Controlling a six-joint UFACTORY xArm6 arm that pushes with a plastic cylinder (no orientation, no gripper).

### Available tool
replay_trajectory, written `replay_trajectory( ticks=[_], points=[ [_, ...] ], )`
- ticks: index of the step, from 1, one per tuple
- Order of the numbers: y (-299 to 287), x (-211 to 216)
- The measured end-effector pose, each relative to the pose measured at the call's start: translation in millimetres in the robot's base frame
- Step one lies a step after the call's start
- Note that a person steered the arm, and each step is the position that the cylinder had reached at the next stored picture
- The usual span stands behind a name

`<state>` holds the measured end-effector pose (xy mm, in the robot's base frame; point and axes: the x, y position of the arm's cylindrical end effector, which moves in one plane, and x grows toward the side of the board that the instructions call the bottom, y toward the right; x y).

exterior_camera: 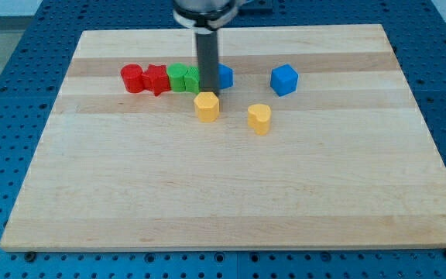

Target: Place the yellow hexagon diagonally bottom right to the blue triangle

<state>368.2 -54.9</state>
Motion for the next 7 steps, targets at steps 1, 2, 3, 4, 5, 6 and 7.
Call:
replay_trajectory(
  ticks=[1, 2, 3, 4, 5, 6, 7],
  points=[
    [-50, 1],
    [-60, 18],
    [-33, 42],
    [15, 45],
    [-8, 35],
    [-16, 13],
    [24, 8]
  ],
)
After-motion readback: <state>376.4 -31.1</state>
